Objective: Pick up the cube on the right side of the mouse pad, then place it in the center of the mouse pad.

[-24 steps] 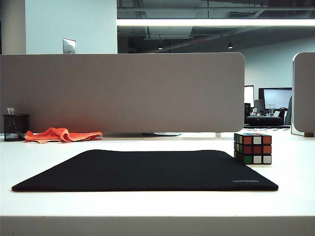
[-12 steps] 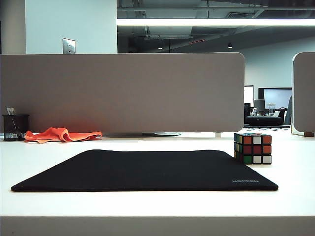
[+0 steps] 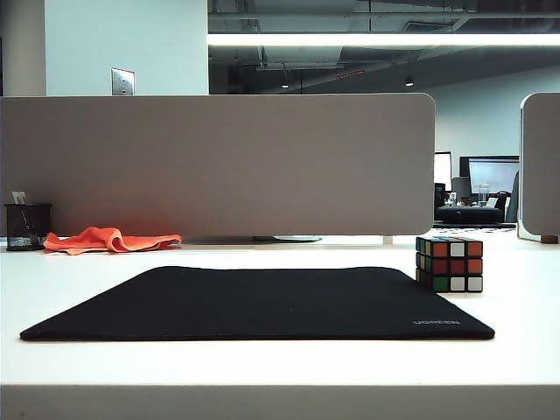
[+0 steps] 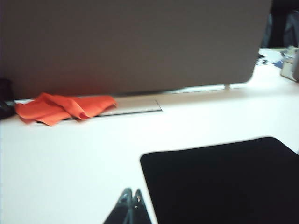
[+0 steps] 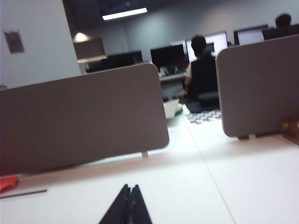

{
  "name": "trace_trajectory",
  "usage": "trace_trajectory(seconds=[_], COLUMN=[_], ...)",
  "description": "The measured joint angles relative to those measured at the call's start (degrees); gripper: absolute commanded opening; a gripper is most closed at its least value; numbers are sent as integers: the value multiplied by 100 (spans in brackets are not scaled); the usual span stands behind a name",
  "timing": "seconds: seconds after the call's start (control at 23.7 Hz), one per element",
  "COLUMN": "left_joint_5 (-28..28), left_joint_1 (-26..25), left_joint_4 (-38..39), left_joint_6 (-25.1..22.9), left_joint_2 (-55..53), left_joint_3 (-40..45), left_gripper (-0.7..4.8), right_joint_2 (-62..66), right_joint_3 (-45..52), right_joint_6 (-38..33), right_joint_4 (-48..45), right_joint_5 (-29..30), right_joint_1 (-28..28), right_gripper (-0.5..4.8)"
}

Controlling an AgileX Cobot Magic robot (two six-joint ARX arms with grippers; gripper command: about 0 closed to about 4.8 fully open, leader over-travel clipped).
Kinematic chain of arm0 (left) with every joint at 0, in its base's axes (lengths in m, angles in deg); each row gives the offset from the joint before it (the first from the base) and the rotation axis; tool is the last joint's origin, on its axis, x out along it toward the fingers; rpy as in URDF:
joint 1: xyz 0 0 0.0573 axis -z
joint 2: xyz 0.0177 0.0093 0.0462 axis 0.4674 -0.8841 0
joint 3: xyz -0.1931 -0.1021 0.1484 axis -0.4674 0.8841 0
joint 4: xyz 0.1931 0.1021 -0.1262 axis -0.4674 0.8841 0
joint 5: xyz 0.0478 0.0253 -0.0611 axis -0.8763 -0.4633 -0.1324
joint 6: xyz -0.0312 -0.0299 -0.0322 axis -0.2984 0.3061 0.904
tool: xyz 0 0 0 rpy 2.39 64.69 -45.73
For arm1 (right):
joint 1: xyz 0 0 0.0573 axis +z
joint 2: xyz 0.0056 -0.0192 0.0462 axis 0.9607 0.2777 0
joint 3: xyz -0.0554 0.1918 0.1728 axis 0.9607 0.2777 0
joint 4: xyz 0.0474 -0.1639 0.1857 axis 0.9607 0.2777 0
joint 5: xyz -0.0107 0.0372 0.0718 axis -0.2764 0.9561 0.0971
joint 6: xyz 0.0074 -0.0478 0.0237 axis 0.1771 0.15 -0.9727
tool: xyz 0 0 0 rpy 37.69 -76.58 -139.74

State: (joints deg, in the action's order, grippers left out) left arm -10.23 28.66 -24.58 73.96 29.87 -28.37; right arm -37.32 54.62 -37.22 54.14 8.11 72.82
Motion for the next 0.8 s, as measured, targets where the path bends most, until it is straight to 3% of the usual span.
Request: trace_trajectory(seconds=[0.17,0.55,0.76,0.8], left_joint_5=[190,520,903,1032], left_joint_1=[0,151,380,417], left_joint_4=[9,-343,-496,-417], left_joint_6=[20,223,236,238], left_joint_2=[-835,-2435,-3012,-3230], left_joint_3=[-546,-1486,-1652,-1722], left_gripper=[-6,-6,-6,-6], right_joint_2=[907,2870,3718,3823], right_joint_3=[-925,-2430,-2835,-2837], right_joint_6=[0,240,181,105], right_joint_4=[848,1552,1766,1773], right_joint_5=[7,476,1648,1661], right_joint_1=[0,90,190,275], right_gripper=[-4,-4,-4,-4])
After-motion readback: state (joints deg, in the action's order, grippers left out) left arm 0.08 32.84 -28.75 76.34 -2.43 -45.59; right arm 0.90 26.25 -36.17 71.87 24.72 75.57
